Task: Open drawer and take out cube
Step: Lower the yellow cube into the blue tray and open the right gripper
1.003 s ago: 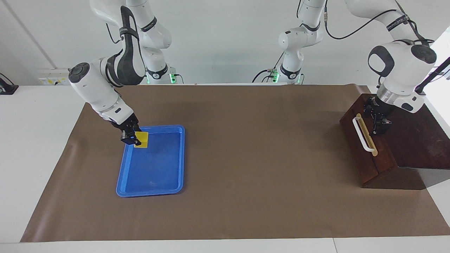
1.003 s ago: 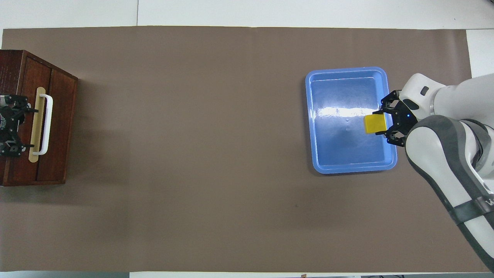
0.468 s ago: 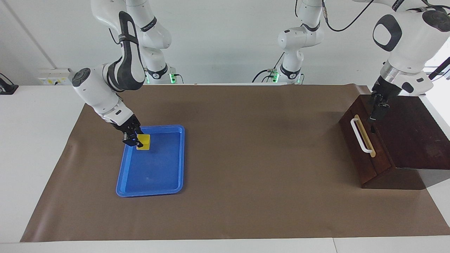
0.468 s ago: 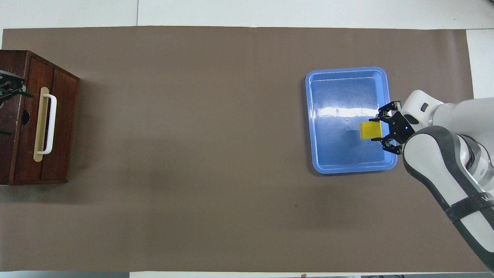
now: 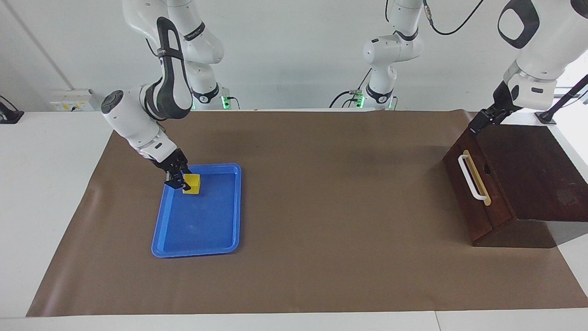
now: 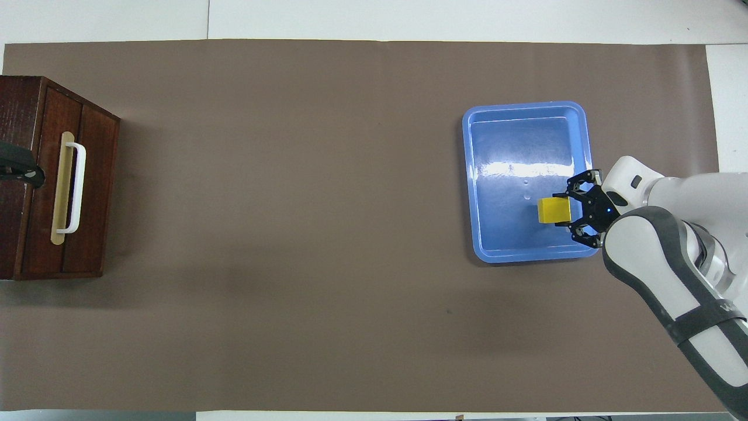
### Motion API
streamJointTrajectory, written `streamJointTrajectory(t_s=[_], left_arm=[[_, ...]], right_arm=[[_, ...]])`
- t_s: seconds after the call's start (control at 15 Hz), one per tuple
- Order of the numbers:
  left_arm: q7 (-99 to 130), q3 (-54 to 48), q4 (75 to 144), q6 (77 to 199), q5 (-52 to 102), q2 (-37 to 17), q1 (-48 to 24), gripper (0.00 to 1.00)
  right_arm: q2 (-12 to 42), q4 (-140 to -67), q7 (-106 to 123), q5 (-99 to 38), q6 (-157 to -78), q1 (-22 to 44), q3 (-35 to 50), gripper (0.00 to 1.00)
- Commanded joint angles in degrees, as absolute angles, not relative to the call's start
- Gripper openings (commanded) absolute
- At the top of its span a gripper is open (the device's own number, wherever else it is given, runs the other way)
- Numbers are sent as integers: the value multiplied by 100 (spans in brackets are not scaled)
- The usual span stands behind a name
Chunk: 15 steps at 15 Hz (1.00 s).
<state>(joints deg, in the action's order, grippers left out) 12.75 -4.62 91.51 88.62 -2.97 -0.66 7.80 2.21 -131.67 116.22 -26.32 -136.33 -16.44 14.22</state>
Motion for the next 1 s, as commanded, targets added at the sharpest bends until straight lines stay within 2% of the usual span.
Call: streamJointTrajectory(t_s=[0.0, 0.33, 0.47, 0.74, 0.94], left_arm=[[573, -466, 9053, 8587, -281, -97, 747, 100], [-123, -466, 9061, 8648, -281, -70, 695, 100], [-490, -466, 9009, 8561, -290, -105, 642, 100], [-527, 95, 9079, 8517, -264, -70, -218, 100], [-632, 158, 9097, 8482, -264, -61, -343, 100]], right_arm=[[88, -13386, 12067, -2936, -13851, -1749, 1494, 0], [132, -13429, 12515, -2962, -13896, -1758, 1494, 0], [324, -13438, 12725, -3014, -14035, -1801, 1494, 0], [448, -13395, 12683, -3164, -14080, -1819, 1503, 0], [448, -13403, 12691, -3173, -14036, -1828, 1503, 0]])
